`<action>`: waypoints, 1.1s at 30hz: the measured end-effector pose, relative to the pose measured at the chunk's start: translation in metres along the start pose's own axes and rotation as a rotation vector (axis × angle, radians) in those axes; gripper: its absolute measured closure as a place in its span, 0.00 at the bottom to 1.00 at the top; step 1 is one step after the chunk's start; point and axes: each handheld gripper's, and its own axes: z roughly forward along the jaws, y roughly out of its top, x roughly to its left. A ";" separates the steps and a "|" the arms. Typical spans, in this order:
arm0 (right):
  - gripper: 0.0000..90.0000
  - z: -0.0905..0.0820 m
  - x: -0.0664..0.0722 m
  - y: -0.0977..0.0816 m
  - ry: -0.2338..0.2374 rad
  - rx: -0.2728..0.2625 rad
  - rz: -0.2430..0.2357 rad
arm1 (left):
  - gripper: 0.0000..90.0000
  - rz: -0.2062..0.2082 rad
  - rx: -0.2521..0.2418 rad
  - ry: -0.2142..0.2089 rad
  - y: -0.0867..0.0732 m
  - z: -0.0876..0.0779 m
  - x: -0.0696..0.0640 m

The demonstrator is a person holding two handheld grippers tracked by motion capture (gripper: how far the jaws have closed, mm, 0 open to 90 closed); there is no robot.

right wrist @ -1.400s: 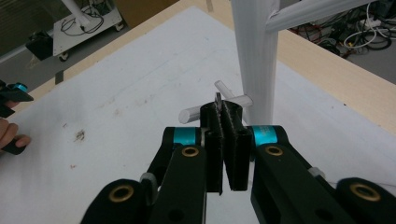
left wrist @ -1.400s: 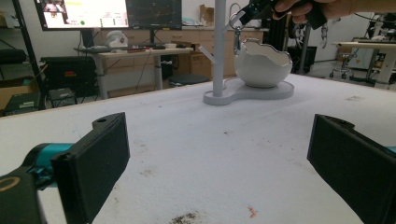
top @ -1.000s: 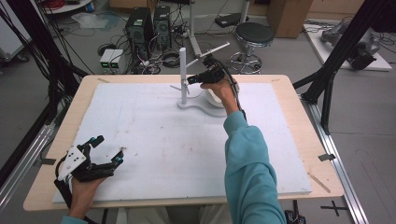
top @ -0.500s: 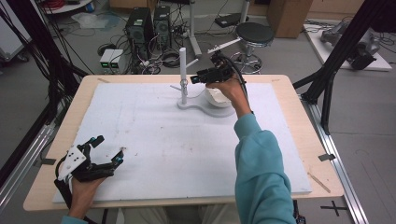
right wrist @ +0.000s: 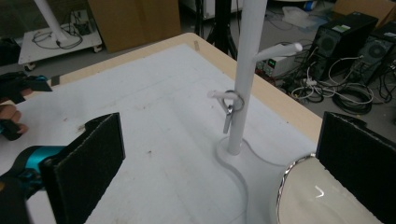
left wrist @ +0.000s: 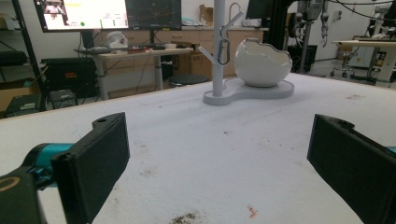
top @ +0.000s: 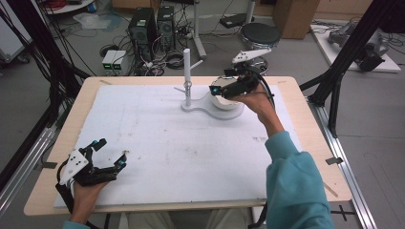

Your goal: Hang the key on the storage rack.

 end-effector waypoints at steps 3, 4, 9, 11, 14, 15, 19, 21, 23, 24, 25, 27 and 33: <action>0.00 -0.014 0.007 -0.019 -0.016 -0.027 -0.022 | 0.07 0.006 -0.001 -0.001 0.000 -0.001 0.000; 0.00 -0.019 0.008 -0.025 -0.023 -0.038 -0.025 | 0.07 0.004 -0.002 -0.002 0.000 -0.001 0.000; 0.00 -0.044 0.016 -0.059 -0.062 -0.109 -0.018 | 0.07 0.004 0.001 -0.003 0.000 -0.001 0.000; 0.00 -0.054 0.018 -0.073 -0.078 -0.137 -0.016 | 0.07 0.004 0.001 -0.003 0.000 -0.001 0.000; 0.00 -0.067 0.022 -0.099 -0.085 -0.188 -0.006 | 0.07 0.001 0.000 -0.003 0.000 0.000 0.000; 0.00 -0.071 0.023 -0.108 -0.090 -0.205 -0.009 | 0.07 0.003 0.000 -0.002 0.000 0.000 0.001; 0.00 -0.081 0.027 -0.146 -0.104 -0.263 0.017 | 0.07 0.002 0.000 -0.002 0.000 0.000 0.000; 0.00 -0.085 0.028 -0.164 -0.124 -0.297 0.031 | 0.07 0.004 0.002 -0.002 0.000 0.000 0.000; 0.00 -0.088 0.029 -0.181 -0.148 -0.326 0.044 | 0.07 0.004 0.003 -0.002 0.000 0.000 0.000; 0.00 -0.089 0.029 -0.189 -0.165 -0.343 0.046 | 0.07 0.004 0.003 -0.002 0.000 0.000 0.000; 0.00 -0.090 0.030 -0.196 -0.182 -0.357 0.046 | 0.07 0.004 0.003 -0.002 0.000 0.000 0.000; 0.00 -0.091 0.032 -0.209 -0.211 -0.380 0.045 | 0.07 0.002 0.001 -0.002 0.000 0.000 0.000; 0.00 -0.091 0.040 -0.236 -0.244 -0.450 0.008 | 0.07 0.010 0.000 -0.006 0.000 -0.001 0.000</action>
